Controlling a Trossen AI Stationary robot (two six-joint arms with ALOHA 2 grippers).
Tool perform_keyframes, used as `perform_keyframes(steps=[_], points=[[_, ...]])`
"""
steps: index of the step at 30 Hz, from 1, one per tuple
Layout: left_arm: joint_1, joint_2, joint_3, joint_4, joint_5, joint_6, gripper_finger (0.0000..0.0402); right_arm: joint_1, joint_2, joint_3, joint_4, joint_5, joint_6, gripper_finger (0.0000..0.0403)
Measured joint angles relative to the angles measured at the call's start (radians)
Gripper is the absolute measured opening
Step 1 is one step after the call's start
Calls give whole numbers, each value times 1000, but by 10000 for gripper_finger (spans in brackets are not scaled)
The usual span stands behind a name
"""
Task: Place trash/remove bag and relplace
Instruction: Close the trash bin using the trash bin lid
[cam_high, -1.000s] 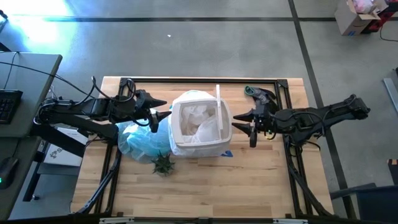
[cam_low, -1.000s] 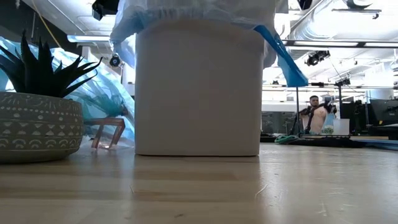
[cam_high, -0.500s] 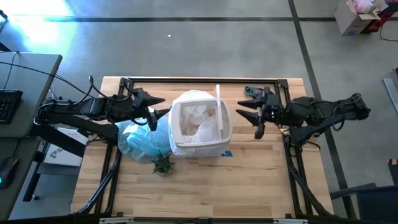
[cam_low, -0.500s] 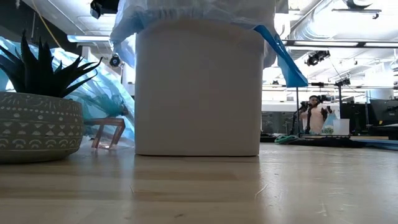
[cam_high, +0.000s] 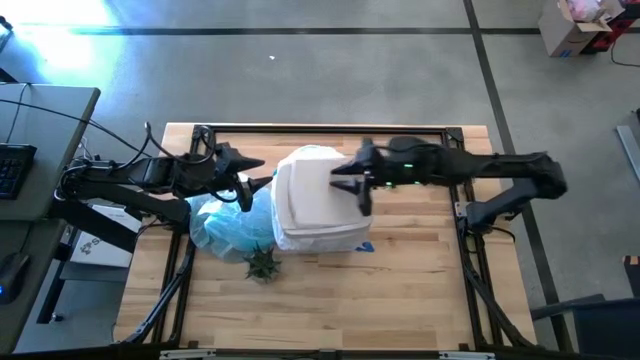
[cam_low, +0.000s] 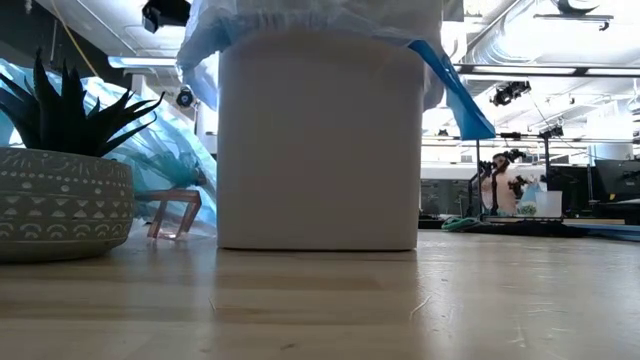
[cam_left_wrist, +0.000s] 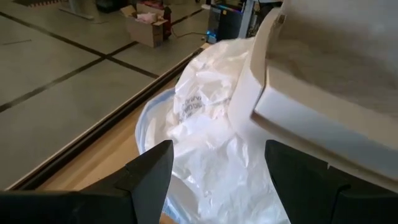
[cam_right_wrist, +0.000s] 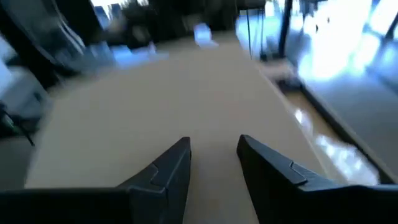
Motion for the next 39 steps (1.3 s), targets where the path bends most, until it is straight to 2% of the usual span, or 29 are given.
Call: perform_keyframes(steps=[4, 8, 15, 21, 25, 33, 35, 39], points=[[0, 0, 0, -28, 0, -14, 239, -17, 114, 114, -182, 4, 10, 128], [0, 0, 0, -34, 0, -7, 239, -14, 173, 178, -252, 5, 9, 128], [-1, -6, 13, -47, -2, 42, 239, -3, 175, 231, -322, 12, 9, 128], [-47, -13, 128, 18, -1, 182, 239, -9, 171, 235, -343, 6, 12, 128], [-77, 7, 151, 125, 98, 264, 239, -10, 173, 235, -341, 7, 13, 128], [-71, 174, 218, 129, 153, 283, 239, -10, 174, 234, -324, 8, 12, 128], [-71, 232, 257, 65, 160, 283, 238, -10, 174, 234, -324, 7, 13, 128], [-71, 353, 355, -149, 105, 256, 230, -10, 175, 233, -328, 12, 18, 128]])
